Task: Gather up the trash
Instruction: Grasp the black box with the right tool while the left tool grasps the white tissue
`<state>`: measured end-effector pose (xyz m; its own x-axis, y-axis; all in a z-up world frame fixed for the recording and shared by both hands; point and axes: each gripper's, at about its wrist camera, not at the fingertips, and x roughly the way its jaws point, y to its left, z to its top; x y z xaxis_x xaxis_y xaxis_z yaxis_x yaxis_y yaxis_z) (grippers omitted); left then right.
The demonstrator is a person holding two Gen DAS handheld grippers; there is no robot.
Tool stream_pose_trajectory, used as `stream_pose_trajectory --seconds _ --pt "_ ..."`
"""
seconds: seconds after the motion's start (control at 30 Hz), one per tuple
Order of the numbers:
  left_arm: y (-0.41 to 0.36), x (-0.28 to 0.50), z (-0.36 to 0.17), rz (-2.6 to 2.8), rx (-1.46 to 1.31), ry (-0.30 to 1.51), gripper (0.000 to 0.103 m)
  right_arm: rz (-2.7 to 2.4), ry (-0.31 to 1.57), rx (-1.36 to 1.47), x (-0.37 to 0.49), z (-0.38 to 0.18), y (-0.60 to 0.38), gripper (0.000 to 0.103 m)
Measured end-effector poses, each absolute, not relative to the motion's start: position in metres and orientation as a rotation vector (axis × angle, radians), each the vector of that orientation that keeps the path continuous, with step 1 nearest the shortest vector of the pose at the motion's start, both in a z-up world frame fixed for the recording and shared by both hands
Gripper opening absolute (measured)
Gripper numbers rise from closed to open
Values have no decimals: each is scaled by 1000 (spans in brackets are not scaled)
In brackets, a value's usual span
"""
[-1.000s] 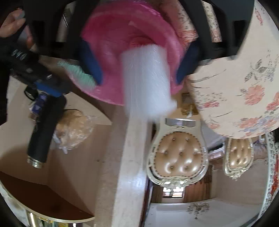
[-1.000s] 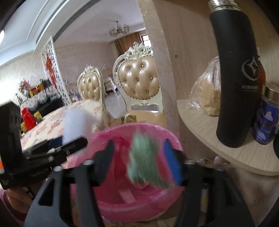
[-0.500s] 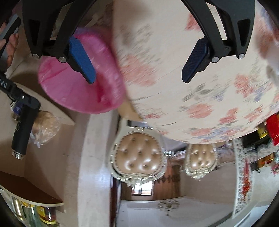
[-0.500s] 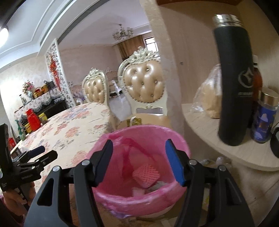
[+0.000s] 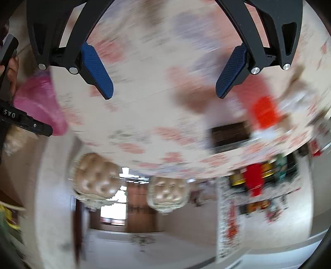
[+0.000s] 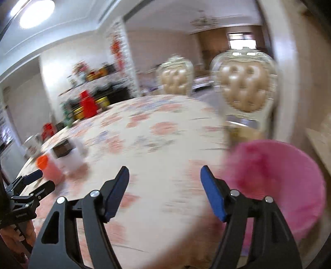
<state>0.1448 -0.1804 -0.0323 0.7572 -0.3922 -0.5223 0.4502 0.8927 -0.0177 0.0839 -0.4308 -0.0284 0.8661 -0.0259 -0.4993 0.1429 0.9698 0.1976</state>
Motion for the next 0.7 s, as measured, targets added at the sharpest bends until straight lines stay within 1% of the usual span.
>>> stream_pose_trajectory --seconds 0.23,0.37,0.43,0.57,0.7 --pt "-54 152 -29 -208 56 550 94 116 579 153 149 -28 -331 72" --pt "8 171 -31 -78 9 585 94 190 606 98 185 -29 -289 77" --pt "28 188 -31 -41 -2 609 94 220 619 75 203 -28 -278 78" --pt "48 220 -37 -35 -2 658 94 276 629 30 234 -26 -263 86" --pt "52 248 -50 -51 -32 712 94 333 639 -4 261 -30 -253 87"
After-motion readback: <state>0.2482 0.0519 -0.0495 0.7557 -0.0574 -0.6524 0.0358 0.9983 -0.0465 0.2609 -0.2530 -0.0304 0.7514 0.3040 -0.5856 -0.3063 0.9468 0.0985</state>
